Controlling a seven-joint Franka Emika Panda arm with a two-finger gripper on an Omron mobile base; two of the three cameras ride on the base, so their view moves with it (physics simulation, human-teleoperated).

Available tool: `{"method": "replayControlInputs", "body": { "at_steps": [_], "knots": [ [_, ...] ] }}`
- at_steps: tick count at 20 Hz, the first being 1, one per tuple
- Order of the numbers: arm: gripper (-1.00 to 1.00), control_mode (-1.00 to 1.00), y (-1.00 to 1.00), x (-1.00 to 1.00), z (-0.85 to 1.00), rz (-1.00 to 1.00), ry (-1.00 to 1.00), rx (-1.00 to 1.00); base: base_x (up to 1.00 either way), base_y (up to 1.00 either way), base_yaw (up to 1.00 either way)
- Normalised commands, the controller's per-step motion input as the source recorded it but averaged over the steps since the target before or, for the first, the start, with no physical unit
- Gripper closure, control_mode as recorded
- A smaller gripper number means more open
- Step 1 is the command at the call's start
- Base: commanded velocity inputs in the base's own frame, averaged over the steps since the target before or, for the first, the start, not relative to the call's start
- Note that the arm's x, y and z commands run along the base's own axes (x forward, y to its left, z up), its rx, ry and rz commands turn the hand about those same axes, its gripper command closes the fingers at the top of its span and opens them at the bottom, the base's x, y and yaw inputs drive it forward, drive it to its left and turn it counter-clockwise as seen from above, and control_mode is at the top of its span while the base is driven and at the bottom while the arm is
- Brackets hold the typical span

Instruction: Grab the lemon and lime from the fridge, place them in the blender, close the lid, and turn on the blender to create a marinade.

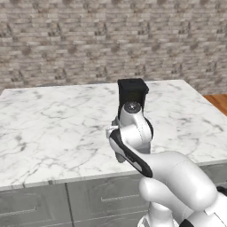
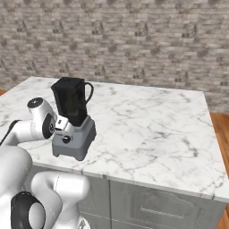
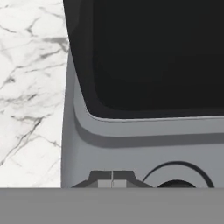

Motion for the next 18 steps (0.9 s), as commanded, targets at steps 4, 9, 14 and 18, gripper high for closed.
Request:
{"method": "replayControlInputs", "body": {
  "at_steps": [4, 9, 14, 18],
  "knots": [
    [1.00, -1.00, 0.00, 0.00, -0.18, 0.00, 0.00, 0.00, 0.00, 0.00, 0.00],
    [1.00, -1.00, 0.00, 0.00, -0.04, 0.00, 0.00, 0.00, 0.00, 0.00, 0.00],
    [1.00, -1.00, 0.00, -0.09, 0.02, 0.00, 0.00, 0.00, 0.00, 0.00, 0.00],
    [1.00, -1.00, 0.00, -0.28, 0.21, 0.00, -0.10, 0.00, 0.00, 0.00, 0.00]
  ]
}}
